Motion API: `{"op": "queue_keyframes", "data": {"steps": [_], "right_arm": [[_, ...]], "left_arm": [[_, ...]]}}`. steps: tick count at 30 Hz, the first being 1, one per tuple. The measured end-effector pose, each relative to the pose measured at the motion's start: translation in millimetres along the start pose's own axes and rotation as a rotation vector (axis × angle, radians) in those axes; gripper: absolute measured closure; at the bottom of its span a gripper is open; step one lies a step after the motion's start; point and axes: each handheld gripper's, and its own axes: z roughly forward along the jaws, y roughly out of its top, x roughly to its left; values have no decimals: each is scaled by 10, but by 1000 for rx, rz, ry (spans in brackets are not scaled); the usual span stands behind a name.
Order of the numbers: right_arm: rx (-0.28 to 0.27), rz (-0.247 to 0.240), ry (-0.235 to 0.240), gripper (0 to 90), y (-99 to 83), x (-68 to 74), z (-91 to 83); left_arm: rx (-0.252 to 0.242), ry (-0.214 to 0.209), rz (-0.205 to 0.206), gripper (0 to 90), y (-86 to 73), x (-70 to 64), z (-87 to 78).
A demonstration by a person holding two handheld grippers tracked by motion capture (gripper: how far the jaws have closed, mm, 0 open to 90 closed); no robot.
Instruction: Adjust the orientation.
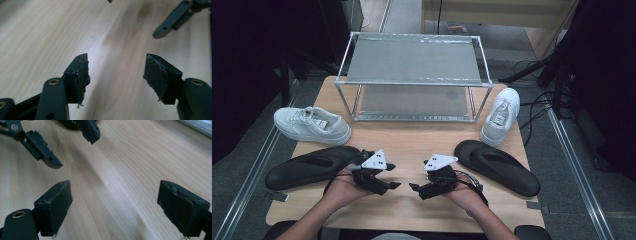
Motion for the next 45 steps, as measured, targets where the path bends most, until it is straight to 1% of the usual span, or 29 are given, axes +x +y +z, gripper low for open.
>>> {"op": "queue_keyframes", "data": {"steps": [2,3,5,6,7,8,10,11,12,13,15,17,20,21,22,23,24,25,26,28,29,30,32,34,35,36,40,43,45], "right_arm": [[-4,11,-3,135,5,5,6],[-8,16,3,135,9,-1,10],[-9,24,-1,135,16,-4,10],[0,50,-19,135,29,-27,16],[18,80,-25,136,35,-46,17],[36,91,-21,136,38,-67,14],[51,102,-18,135,43,-89,-4],[56,98,-24,134,47,-95,-22],[55,86,-26,134,55,-100,-41],[51,80,-20,134,61,-102,-53],[31,70,5,150,78,-111,-90],[24,58,14,162,94,-104,-118],[27,32,18,162,108,-80,-152],[28,28,10,168,111,-72,-168],[33,27,10,216,113,-68,-177],[33,27,10,216,113,-68,-177],[56,27,22,278,114,-53,-213],[59,32,33,290,116,-47,-227],[56,34,43,309,120,-42,-249],[50,35,49,320,125,-36,-277],[36,26,47,332,129,-44,-296],[12,21,44,358,135,-54,-335],[-9,15,38,371,136,-74,-373],[-9,23,41,407,135,-98,-410],[-7,26,47,430,134,-105,-421],[-6,22,53,437,129,-113,-434],[-8,-3,54,459,99,-114,-467],[-5,-20,53,472,66,-103,-469],[3,-27,62,501,55,-108,-455]], "left_arm": [[3,-18,-5,415,-14,6,-16],[8,-23,5,429,-20,11,-32],[3,-23,7,438,-24,14,-42],[-16,-26,-2,438,-29,21,-66],[-16,-26,-2,437,-29,21,-66],[-28,-16,-7,437,-29,28,-83],[-34,-19,-15,426,-31,33,-89],[7,-20,-80,399,-23,54,-81],[27,-27,-110,406,-21,62,-79],[40,-45,-126,431,-21,75,-79],[42,-53,-126,431,-23,79,-81],[33,-60,-130,430,-21,84,-96],[13,-70,-139,420,-19,100,-118],[8,-66,-142,412,-19,102,-123],[1,-70,-160,402,-20,107,-125],[1,-70,-160,388,-20,107,-125],[-3,-82,-177,378,-23,123,-135],[-19,-96,-195,360,-29,129,-153],[-27,-107,-185,340,-36,129,-171],[-24,-93,-176,336,-39,123,-182],[-23,-78,-171,336,-43,115,-187],[-8,-69,-164,368,-54,115,-196],[14,-73,-162,429,-74,126,-202],[48,-63,-197,445,-96,153,-201],[59,-60,-230,442,-106,171,-202],[63,-62,-252,446,-114,187,-212],[36,-50,-257,449,-144,208,-264],[30,-44,-247,452,-159,208,-285],[31,-43,-253,455,-166,202,-289]]}}
